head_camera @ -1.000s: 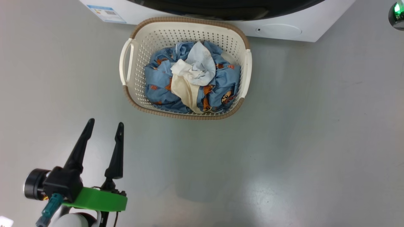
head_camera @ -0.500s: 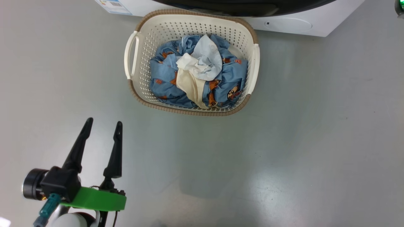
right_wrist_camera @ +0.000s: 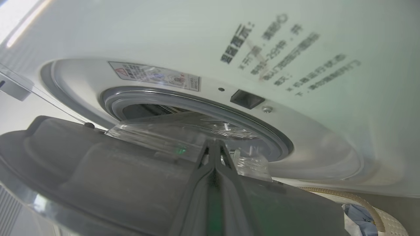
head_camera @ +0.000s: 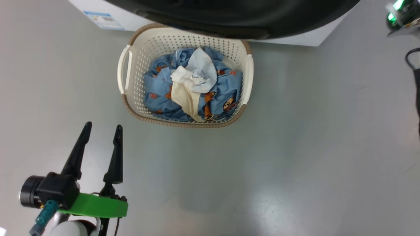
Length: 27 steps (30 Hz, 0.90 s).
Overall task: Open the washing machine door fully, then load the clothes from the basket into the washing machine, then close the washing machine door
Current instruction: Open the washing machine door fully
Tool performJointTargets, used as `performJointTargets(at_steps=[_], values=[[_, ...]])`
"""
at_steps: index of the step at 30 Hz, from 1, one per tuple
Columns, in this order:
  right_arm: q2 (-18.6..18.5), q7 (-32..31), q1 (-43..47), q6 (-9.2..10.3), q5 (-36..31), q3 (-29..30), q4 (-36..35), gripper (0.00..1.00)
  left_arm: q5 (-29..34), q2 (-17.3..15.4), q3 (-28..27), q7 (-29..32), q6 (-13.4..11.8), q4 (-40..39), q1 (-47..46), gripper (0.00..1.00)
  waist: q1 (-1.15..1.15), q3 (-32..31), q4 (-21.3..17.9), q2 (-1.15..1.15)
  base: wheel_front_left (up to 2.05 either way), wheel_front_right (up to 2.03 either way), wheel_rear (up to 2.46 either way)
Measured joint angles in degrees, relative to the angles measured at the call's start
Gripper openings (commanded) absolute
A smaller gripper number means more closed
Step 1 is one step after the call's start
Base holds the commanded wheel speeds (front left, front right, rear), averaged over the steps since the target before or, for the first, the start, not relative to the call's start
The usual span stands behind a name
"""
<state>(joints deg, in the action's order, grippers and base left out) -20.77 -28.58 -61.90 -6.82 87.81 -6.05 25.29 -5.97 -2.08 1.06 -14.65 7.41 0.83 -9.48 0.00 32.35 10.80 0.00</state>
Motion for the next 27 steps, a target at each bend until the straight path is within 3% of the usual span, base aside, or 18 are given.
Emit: performJointTargets(at_steps=[8,13,27], values=[[1.4,-1.6,4.4,0.0,0.0,-4.5,-1.9,0.0,-0.5,0.0,-0.6,0.0,0.0,0.9,-0.3,1.0,0.0,-3.3,-2.5,0.0,0.0,0.0,0.0],[7.0,-4.7,6.6,-0.09,0.4,-10.7,-4.6,0.0,-1.0,0.0,-1.5,0.0,0.0,1.3,-0.2,1.0,0.0,-6.4,-4.3,0.0,0.0,0.0,0.0],[9.2,-7.6,14.0,-0.09,0.6,-18.5,-7.9,0.0,-2.0,0.0,-2.0,0.0,0.0,2.4,2.4,1.0,0.0,-14.4,-6.8,0.0,0.0,0.0,0.0]])
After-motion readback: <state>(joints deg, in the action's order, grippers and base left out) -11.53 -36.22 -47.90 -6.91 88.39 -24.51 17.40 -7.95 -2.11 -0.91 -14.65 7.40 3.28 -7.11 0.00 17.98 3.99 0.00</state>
